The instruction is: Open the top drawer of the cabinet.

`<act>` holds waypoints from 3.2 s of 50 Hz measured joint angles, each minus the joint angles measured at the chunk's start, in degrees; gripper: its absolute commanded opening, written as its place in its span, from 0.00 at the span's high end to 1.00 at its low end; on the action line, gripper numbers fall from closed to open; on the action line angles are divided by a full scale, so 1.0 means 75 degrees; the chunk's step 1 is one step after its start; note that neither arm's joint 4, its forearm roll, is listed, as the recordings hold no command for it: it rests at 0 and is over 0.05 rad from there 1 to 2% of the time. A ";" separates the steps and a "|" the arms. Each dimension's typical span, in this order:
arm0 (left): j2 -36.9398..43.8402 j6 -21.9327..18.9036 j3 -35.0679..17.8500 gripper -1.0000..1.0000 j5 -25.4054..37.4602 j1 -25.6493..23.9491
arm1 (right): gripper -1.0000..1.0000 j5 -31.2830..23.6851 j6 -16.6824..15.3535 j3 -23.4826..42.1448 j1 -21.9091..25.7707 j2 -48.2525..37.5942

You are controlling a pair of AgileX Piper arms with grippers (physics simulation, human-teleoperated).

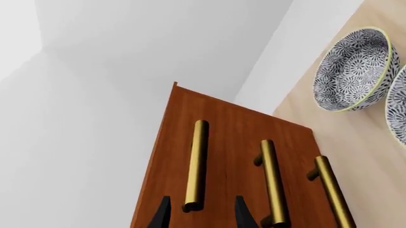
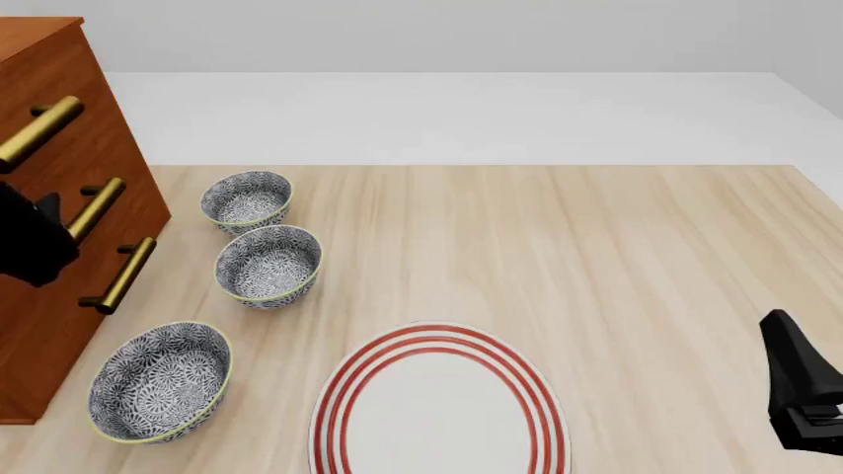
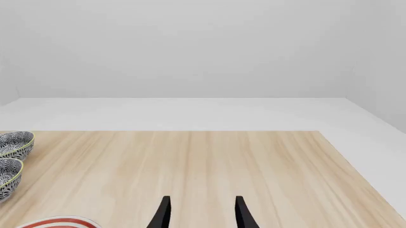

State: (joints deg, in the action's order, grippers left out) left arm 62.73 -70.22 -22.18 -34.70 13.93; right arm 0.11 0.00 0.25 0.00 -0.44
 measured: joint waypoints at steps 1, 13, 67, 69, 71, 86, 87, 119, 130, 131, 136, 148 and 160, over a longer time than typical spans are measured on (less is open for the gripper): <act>-0.0003 -0.0024 -0.0013 1.00 -0.0064 0.0013 | 0.00 0.0000 0.0000 0.0000 0.0000 0.0000; 0.0012 -0.0114 0.0012 1.00 -0.0309 0.0033 | 0.00 0.0000 0.0000 0.0000 0.0000 0.0000; 0.0069 -0.0575 0.0196 1.00 -0.0709 -0.0216 | 0.00 0.0000 0.0000 0.0000 0.0000 0.0000; 0.0090 -0.0607 0.0215 1.00 -0.0773 -0.0223 | 0.00 0.0000 0.0000 0.0000 0.0000 0.0000; 0.0109 -0.0639 0.0232 1.00 -0.0832 -0.0232 | 0.00 0.0000 0.0000 0.0000 0.0000 0.0000; 0.0132 -0.0803 0.0344 1.00 -0.1083 -0.0417 | 0.00 0.0000 0.0000 0.0000 0.0000 0.0000; 0.0129 -0.0809 0.0351 1.00 -0.1093 -0.0437 | 0.00 0.0000 0.0000 0.0000 0.0000 0.0000; -0.0019 -0.0902 0.0395 1.00 -0.0972 -0.0961 | 0.00 0.0000 -0.0001 0.0000 0.0000 0.0000; -0.0040 -0.0923 0.0397 1.00 -0.0949 -0.1102 | 0.00 0.0000 0.0000 0.0000 0.0000 0.0000; -0.0044 -0.0925 0.0396 1.00 -0.0944 -0.1113 | 0.00 0.0000 0.0000 0.0000 0.0000 0.0000; -0.0053 -0.0934 0.0396 1.00 -0.0929 -0.1168 | 0.00 0.0000 0.0000 0.0000 0.0000 0.0000; -0.0055 -0.0932 0.0398 1.00 -0.0929 -0.1290 | 0.00 0.0000 0.0000 0.0000 0.0000 0.0000; -0.0056 -0.0922 0.0393 1.00 -0.0923 -0.1350 | 0.00 0.0000 0.0000 0.0000 0.0000 0.0000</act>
State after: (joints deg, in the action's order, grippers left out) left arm 62.31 -77.14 -19.23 -41.61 3.80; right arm 0.11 0.00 0.25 0.00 -0.44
